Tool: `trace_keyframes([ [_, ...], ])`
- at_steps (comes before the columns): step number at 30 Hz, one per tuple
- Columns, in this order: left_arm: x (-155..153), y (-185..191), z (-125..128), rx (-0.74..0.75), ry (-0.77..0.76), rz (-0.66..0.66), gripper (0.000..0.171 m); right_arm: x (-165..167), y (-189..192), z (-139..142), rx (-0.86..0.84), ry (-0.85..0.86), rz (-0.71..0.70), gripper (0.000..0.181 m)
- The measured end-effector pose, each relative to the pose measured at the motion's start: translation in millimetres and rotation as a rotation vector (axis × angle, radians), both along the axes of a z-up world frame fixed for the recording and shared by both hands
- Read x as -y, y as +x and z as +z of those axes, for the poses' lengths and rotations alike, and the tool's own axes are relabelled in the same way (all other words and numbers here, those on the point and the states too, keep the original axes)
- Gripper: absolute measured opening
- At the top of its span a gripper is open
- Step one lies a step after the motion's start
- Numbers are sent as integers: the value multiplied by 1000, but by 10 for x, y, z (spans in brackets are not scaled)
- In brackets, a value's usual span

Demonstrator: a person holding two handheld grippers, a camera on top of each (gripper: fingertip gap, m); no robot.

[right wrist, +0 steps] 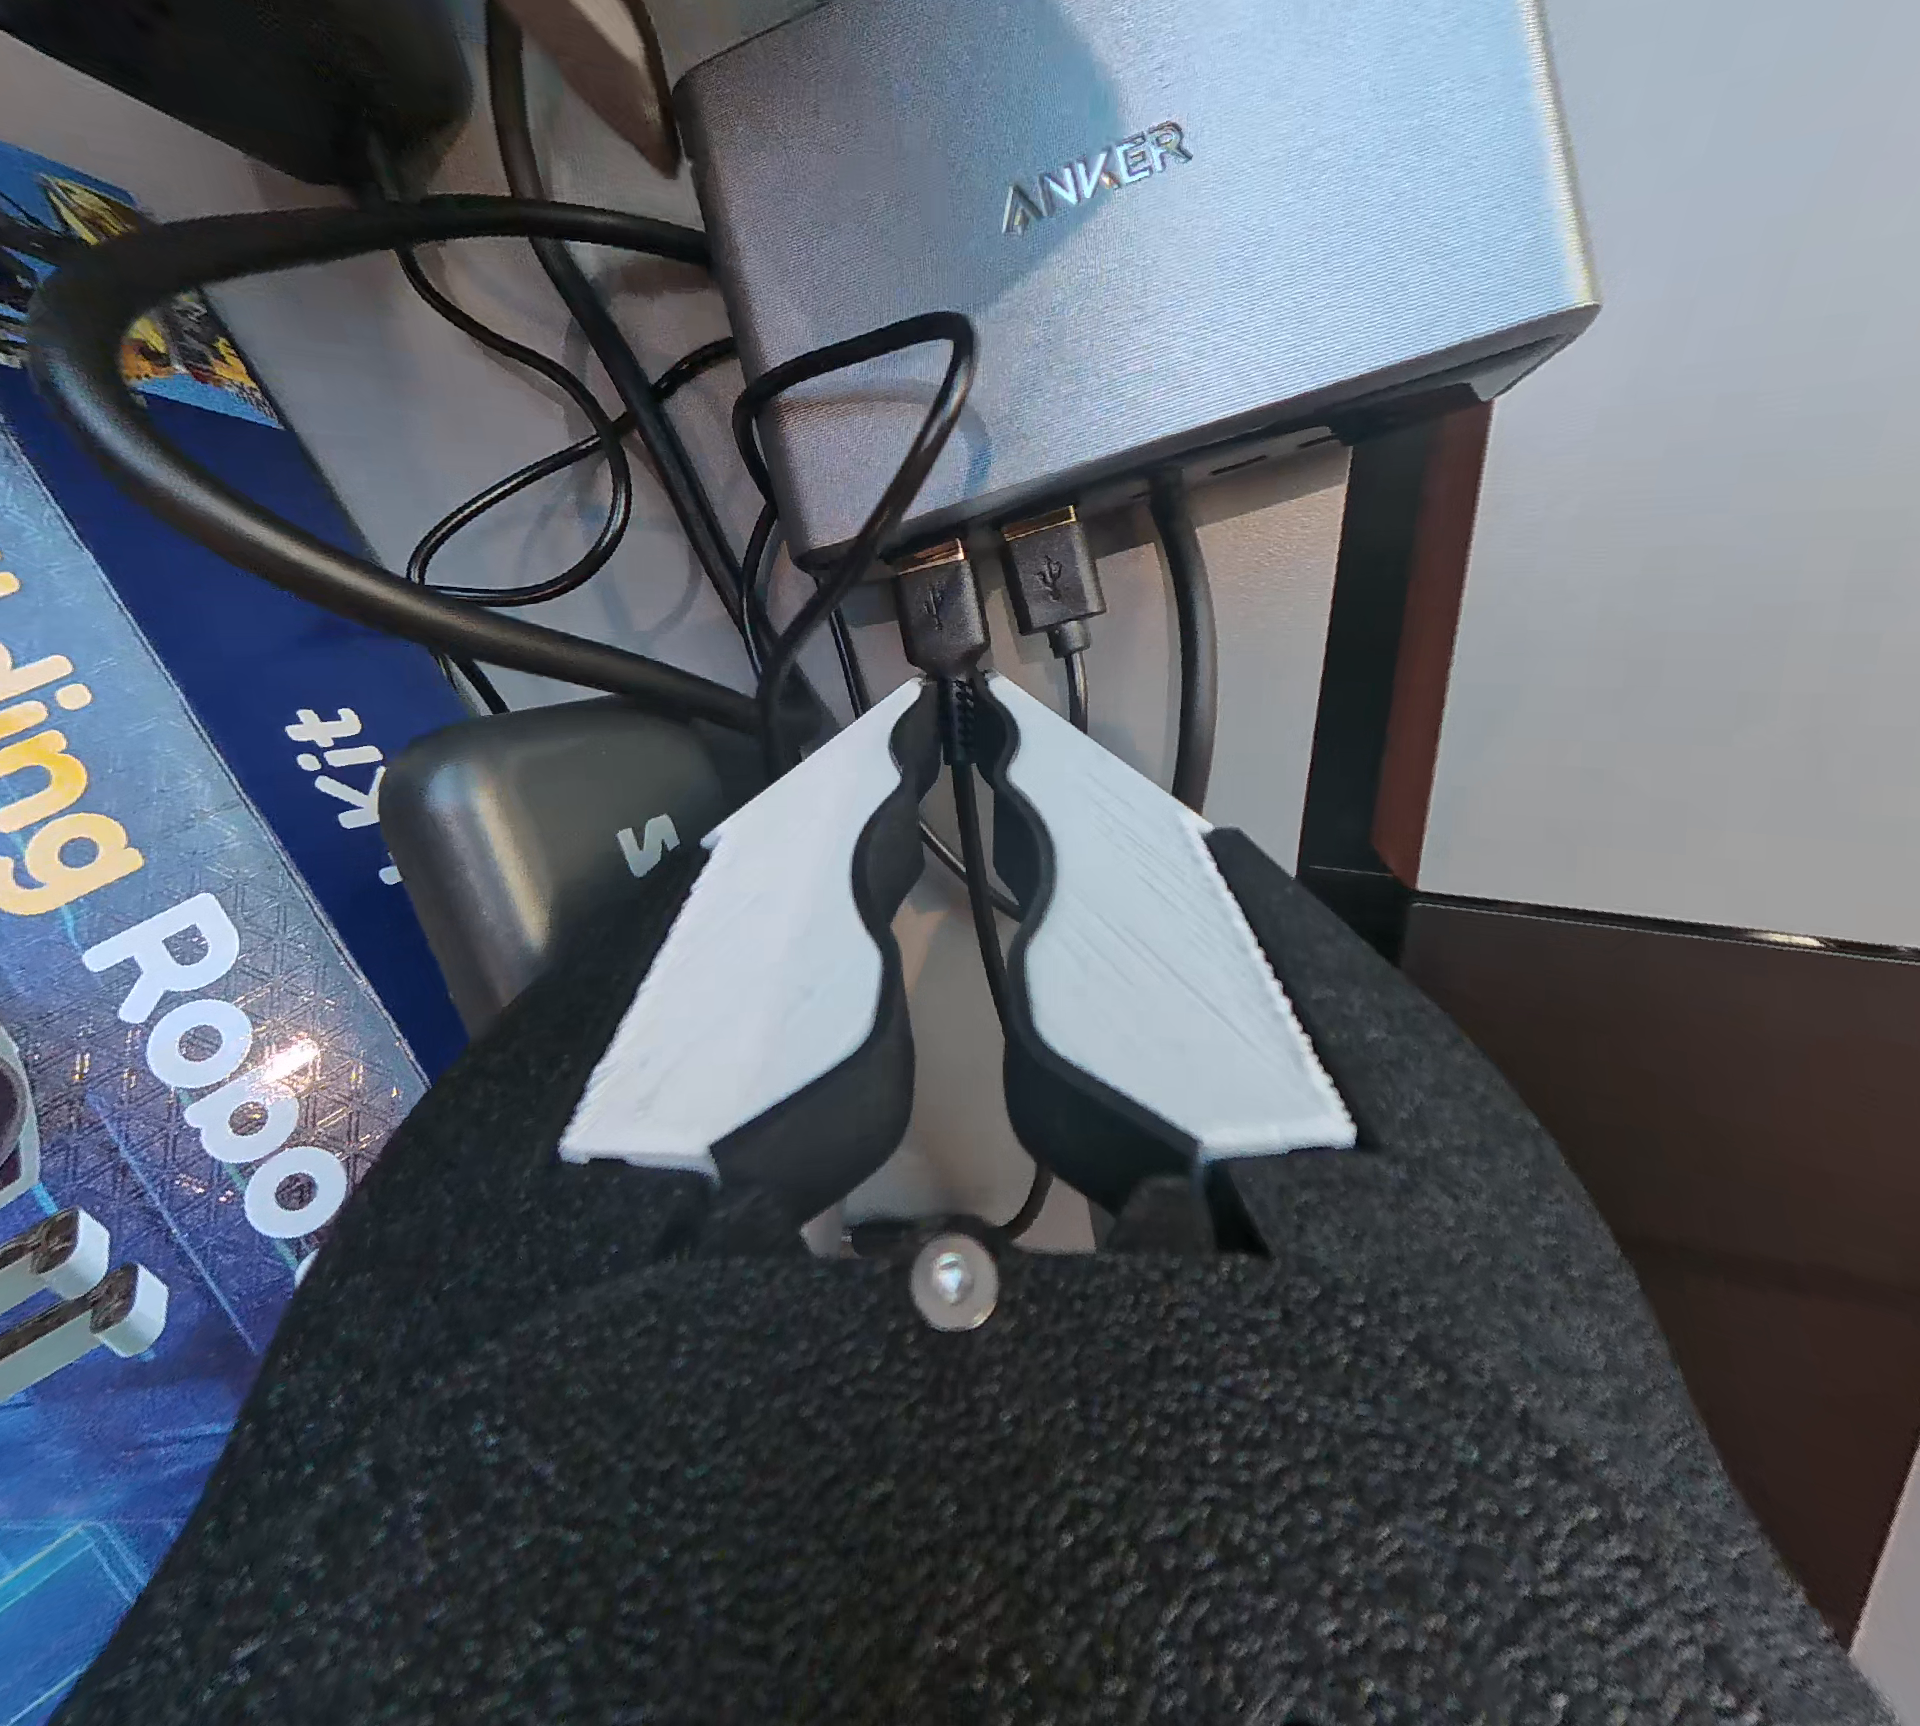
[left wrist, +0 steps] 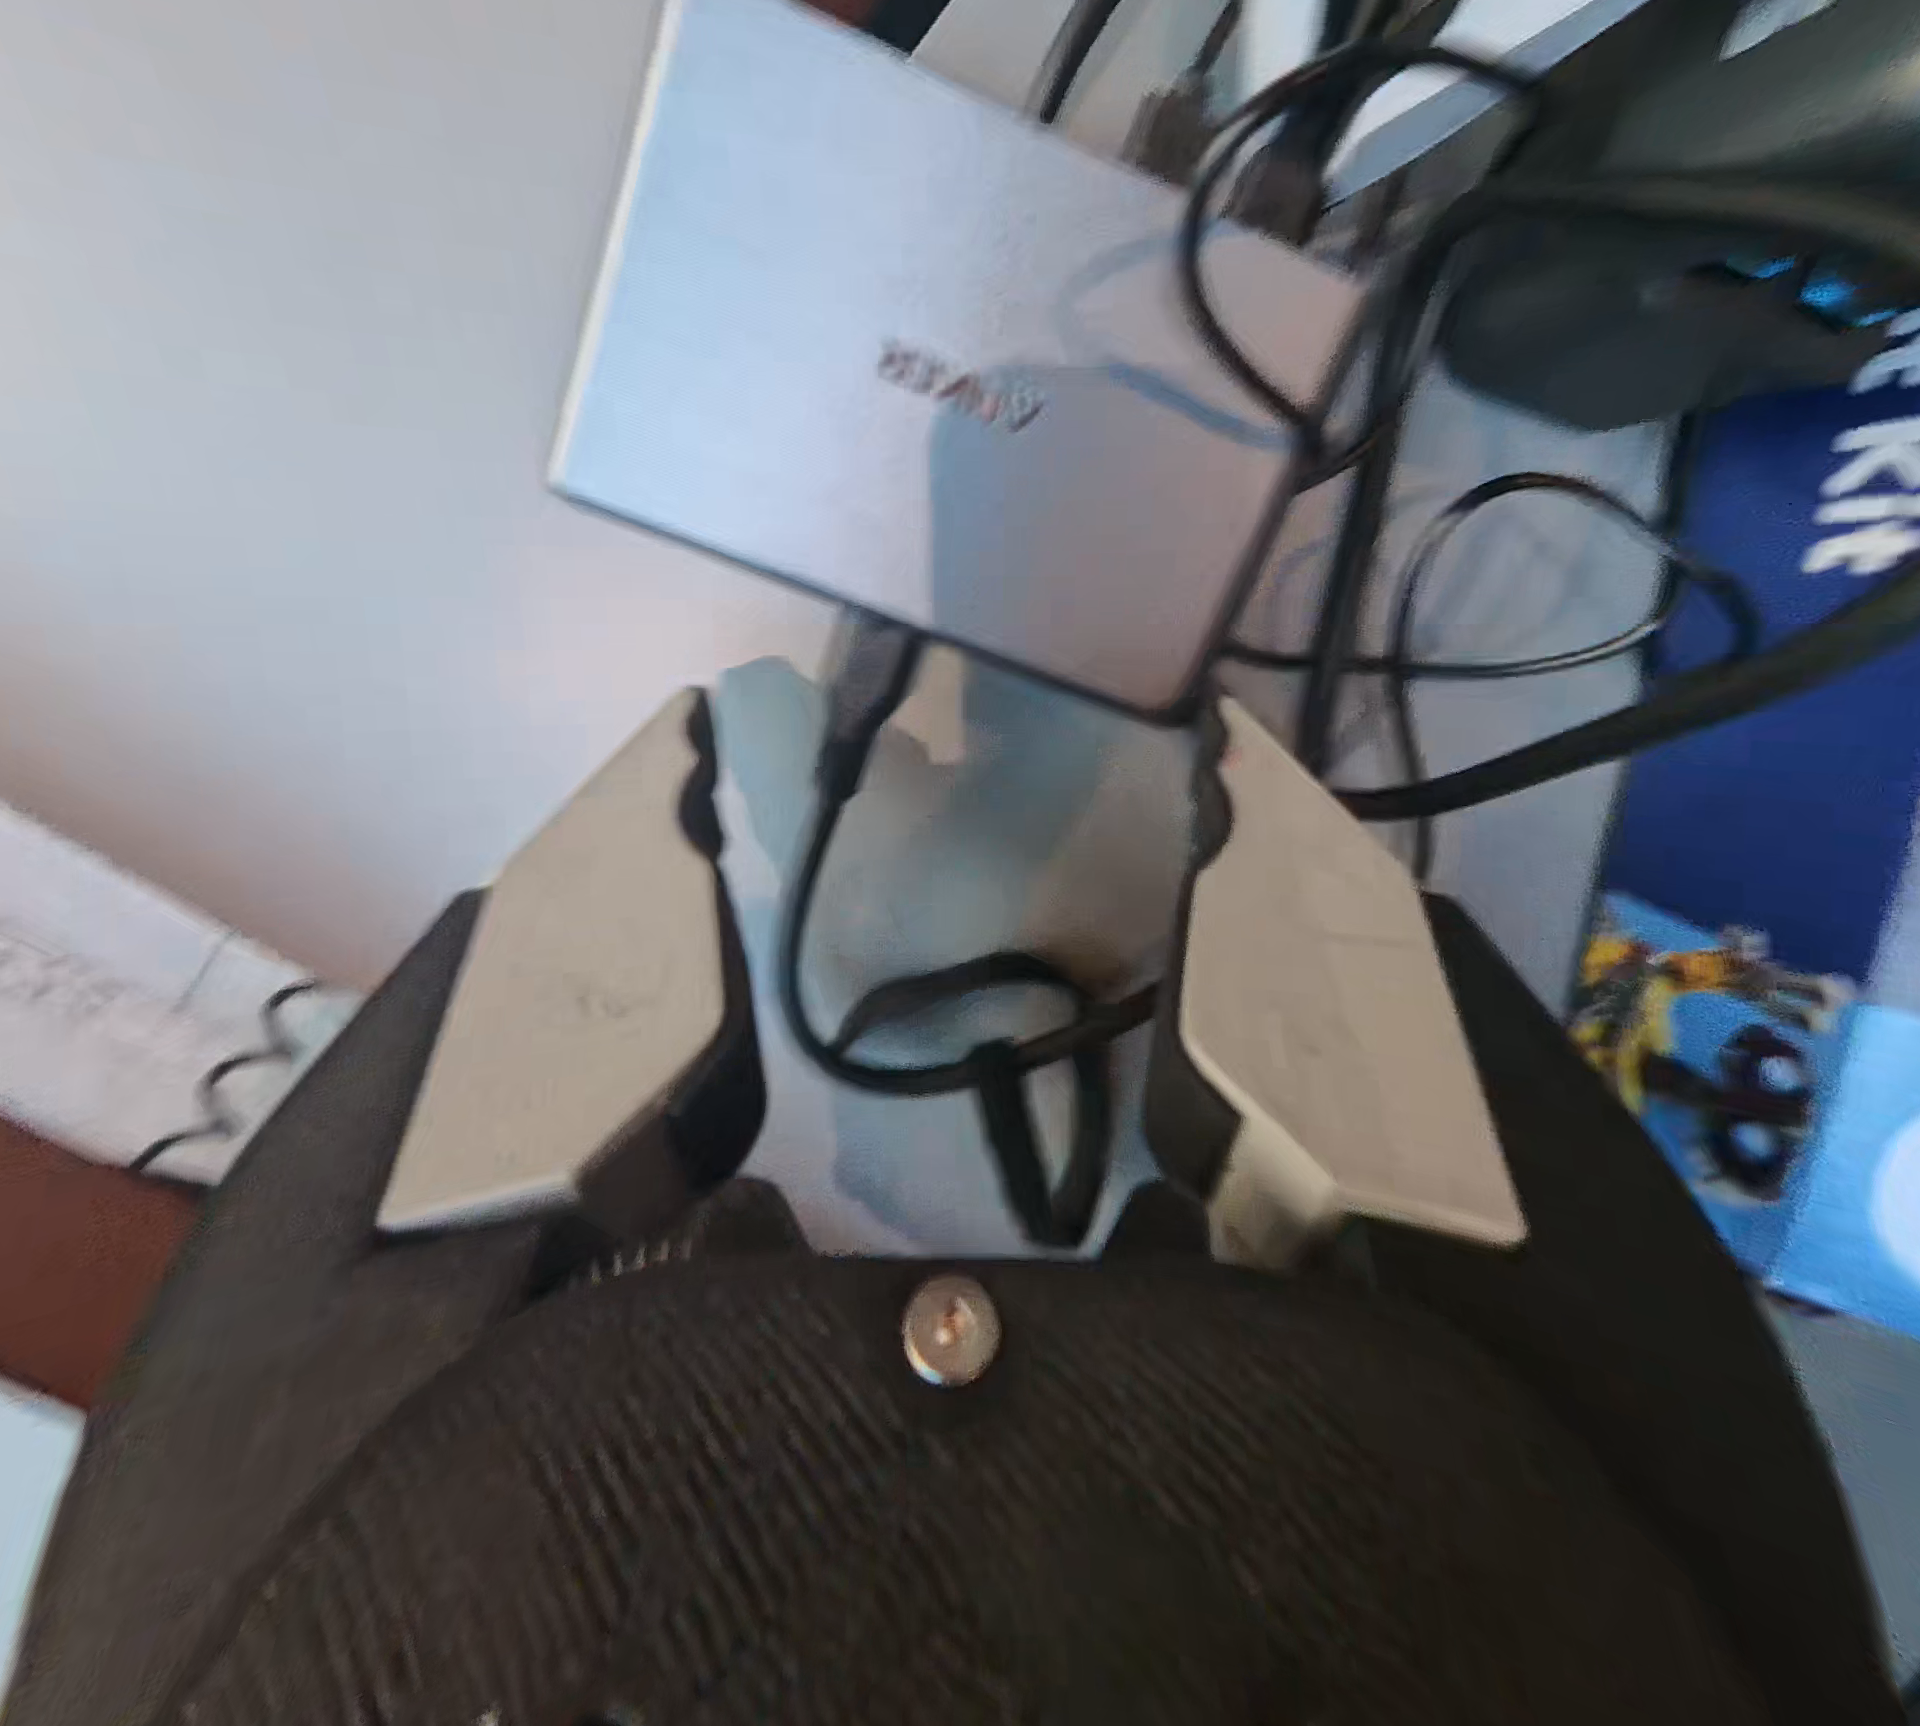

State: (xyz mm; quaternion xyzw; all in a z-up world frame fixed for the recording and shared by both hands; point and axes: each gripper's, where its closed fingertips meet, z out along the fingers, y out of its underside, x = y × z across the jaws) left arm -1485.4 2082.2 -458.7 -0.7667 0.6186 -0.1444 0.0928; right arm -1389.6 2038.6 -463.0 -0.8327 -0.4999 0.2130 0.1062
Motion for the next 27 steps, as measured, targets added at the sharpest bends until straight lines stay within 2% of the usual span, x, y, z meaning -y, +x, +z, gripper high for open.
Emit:
trace_keyframes([
  [1,-54,-58,-12,-37,14,-25,104,-1,-1,0,0,-3,-2,4],
  [2,-57,-41,11,-30,8,-70,101,-1,-3,0,-2,-4,-4,4],
  [3,-21,20,55,4,-9,-132,84,-3,-4,-3,-3,-5,-8,4],
  [4,-6,58,70,9,-6,-196,53,-4,-2,-3,-5,-9,-16,5],
  [5,-26,70,43,-20,15,-247,40,-8,-1,-4,-9,-9,-24,5],
  [8,-34,65,7,-80,14,-353,45,-16,0,-5,-28,-4,-41,6],
  [10,-61,94,136,-6,-2,-342,47,-18,-4,-6,-38,-12,-52,6],
  [11,-62,107,226,43,-23,-331,36,-17,-6,-6,-43,-21,-56,6],
  [12,-47,117,302,80,-55,-319,17,-16,-10,-5,-50,-28,-57,5],
  [13,-35,128,339,88,-82,-305,16,-15,-14,-6,-56,-32,-56,5],
  [15,-79,170,316,42,-68,-302,27,-8,-26,-8,-63,-37,-50,5],
  [17,-182,337,339,34,-28,-284,18,-7,-27,-11,-53,-34,-42,5],
  [19,-272,532,382,37,-46,-208,15,-8,-23,-10,-43,-37,-52,5],
  [20,-273,573,363,18,-71,-193,2,-11,-23,-9,-42,-41,-64,5],
  [22,-187,540,273,-64,-107,-217,0,-12,-25,-10,-48,-51,-93,5],
  [25,-76,574,303,-73,-20,-302,0,-18,-32,-8,-70,-69,-142,5],
  [27,30,566,274,-85,-26,-325,0,-15,-39,-11,-83,-76,-158,5],
])
